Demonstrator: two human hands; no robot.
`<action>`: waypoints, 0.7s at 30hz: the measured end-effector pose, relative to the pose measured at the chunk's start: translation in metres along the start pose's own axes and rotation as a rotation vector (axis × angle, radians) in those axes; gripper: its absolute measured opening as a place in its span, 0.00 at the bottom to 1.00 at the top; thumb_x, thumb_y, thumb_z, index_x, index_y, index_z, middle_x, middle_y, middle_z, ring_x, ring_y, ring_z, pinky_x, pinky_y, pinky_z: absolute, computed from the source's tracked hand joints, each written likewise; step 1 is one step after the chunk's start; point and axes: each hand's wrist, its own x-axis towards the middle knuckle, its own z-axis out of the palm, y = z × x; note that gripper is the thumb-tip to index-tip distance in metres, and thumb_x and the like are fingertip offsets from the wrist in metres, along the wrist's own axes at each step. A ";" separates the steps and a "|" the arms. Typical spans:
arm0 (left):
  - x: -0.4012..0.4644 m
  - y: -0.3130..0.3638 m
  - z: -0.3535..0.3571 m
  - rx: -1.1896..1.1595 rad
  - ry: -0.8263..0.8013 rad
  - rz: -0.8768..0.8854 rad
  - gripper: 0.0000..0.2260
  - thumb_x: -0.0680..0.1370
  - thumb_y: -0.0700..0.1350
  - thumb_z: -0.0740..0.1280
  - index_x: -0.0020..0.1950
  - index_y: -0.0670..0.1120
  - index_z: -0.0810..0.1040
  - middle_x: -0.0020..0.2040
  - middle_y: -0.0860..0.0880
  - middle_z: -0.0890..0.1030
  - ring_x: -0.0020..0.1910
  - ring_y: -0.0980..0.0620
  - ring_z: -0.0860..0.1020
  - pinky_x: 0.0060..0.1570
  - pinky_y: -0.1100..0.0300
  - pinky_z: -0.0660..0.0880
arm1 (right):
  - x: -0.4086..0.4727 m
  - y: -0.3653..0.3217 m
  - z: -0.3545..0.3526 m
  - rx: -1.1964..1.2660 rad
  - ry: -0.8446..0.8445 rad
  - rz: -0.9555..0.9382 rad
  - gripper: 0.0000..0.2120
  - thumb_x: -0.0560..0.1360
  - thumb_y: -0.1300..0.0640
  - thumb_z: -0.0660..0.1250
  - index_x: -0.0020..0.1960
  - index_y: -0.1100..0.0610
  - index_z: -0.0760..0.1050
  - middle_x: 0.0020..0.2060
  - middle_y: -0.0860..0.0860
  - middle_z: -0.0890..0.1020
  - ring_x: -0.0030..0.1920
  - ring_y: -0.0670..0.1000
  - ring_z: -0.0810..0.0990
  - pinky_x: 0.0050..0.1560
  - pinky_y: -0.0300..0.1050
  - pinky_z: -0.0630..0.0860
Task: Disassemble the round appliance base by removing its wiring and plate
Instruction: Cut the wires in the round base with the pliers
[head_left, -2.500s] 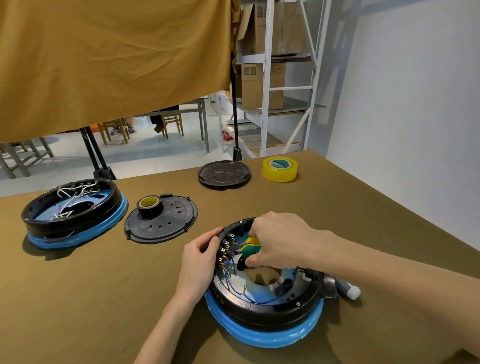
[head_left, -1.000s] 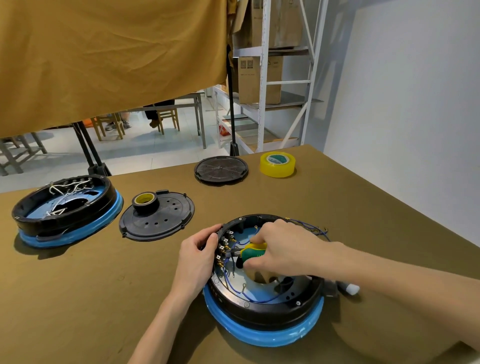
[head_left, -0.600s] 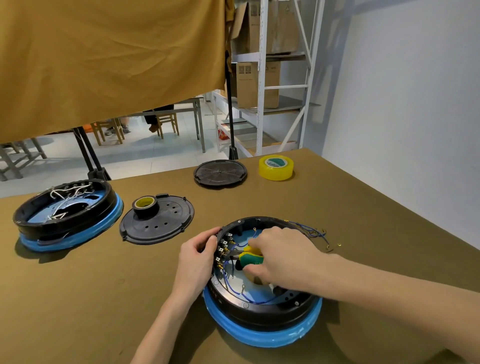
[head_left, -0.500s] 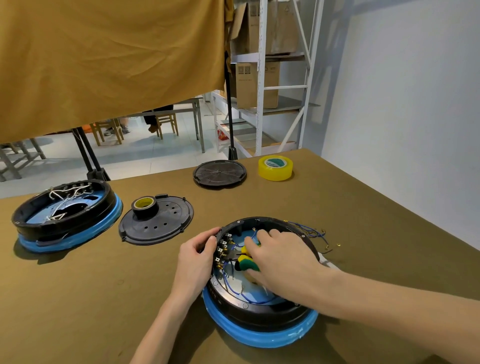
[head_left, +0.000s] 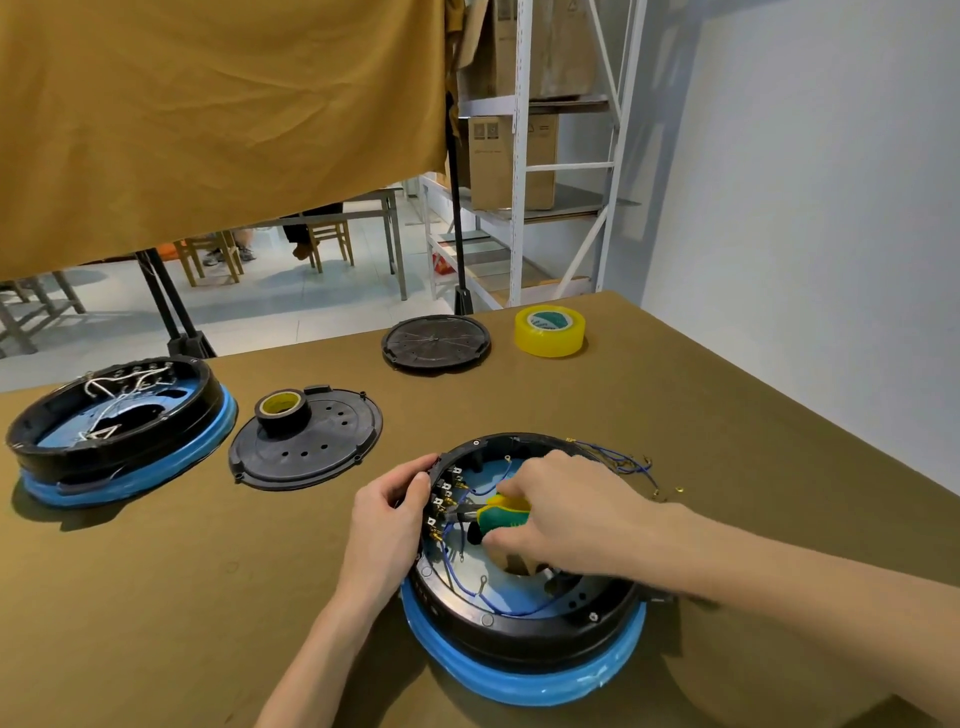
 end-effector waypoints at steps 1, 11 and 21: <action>0.001 0.000 0.000 -0.001 0.007 0.002 0.13 0.84 0.41 0.63 0.65 0.49 0.83 0.58 0.53 0.85 0.61 0.54 0.81 0.64 0.49 0.78 | -0.002 -0.005 0.008 -0.129 0.080 -0.026 0.23 0.78 0.36 0.65 0.61 0.53 0.77 0.50 0.54 0.78 0.49 0.57 0.78 0.45 0.49 0.70; 0.002 0.001 0.000 -0.003 0.003 0.000 0.13 0.84 0.42 0.63 0.64 0.52 0.84 0.57 0.54 0.85 0.58 0.55 0.82 0.58 0.56 0.80 | -0.005 -0.010 0.015 -0.134 0.111 -0.054 0.22 0.79 0.37 0.63 0.59 0.54 0.75 0.48 0.54 0.77 0.47 0.58 0.78 0.41 0.48 0.67; 0.003 0.002 0.001 0.006 -0.001 0.020 0.13 0.84 0.42 0.63 0.65 0.50 0.83 0.58 0.53 0.85 0.61 0.55 0.81 0.61 0.55 0.78 | -0.007 -0.011 0.021 -0.241 0.157 -0.136 0.24 0.81 0.39 0.61 0.63 0.58 0.73 0.51 0.56 0.78 0.49 0.59 0.78 0.40 0.49 0.65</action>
